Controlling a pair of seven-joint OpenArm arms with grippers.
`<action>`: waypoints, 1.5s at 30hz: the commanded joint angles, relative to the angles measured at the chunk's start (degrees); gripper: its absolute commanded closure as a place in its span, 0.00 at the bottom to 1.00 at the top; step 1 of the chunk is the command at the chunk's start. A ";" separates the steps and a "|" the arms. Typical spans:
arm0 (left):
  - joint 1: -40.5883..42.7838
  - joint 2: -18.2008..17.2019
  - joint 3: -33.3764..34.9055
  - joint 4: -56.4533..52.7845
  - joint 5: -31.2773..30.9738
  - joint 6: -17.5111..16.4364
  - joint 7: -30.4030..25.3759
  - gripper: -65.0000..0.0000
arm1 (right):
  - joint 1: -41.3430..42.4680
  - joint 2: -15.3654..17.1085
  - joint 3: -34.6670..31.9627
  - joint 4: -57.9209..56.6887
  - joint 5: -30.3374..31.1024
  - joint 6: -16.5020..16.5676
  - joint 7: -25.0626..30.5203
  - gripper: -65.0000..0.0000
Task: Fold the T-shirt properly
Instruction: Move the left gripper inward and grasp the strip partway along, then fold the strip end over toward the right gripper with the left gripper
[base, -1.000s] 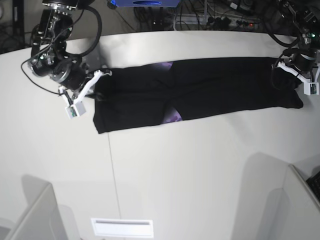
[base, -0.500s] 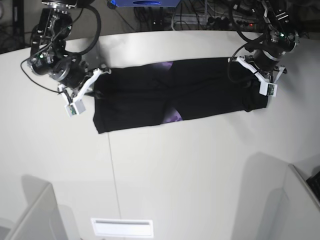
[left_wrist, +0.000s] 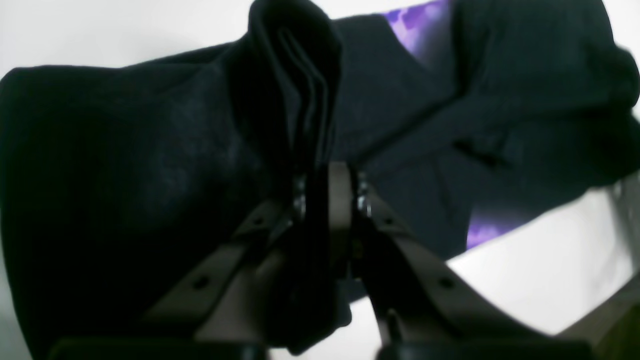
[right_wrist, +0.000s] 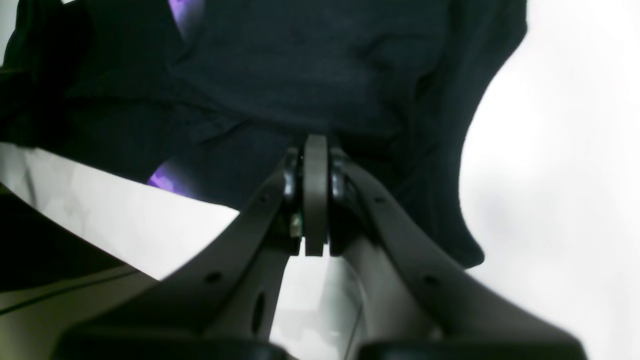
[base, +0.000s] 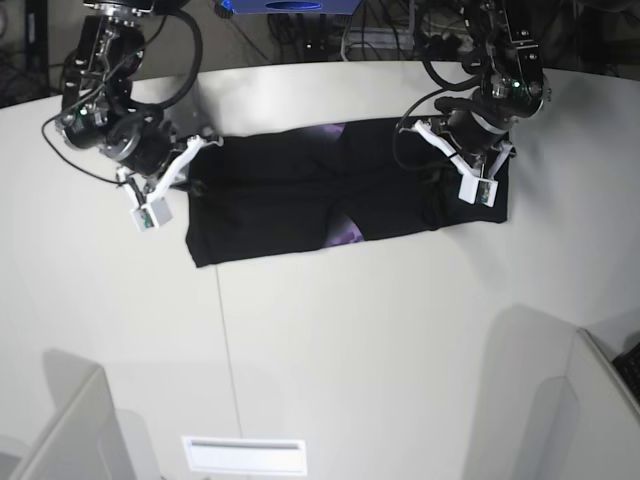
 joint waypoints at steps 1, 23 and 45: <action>-0.62 -0.23 0.54 0.54 -1.23 0.84 -1.28 1.00 | 0.24 0.50 0.21 0.79 1.07 0.07 0.98 1.00; -4.23 -0.15 7.39 -1.04 -1.23 5.41 -1.28 1.00 | 0.24 0.50 0.21 0.79 1.07 0.07 0.98 1.00; -4.23 1.08 7.39 -5.53 -1.23 5.41 -1.28 1.00 | 0.24 0.32 0.21 0.79 1.07 0.07 0.98 1.00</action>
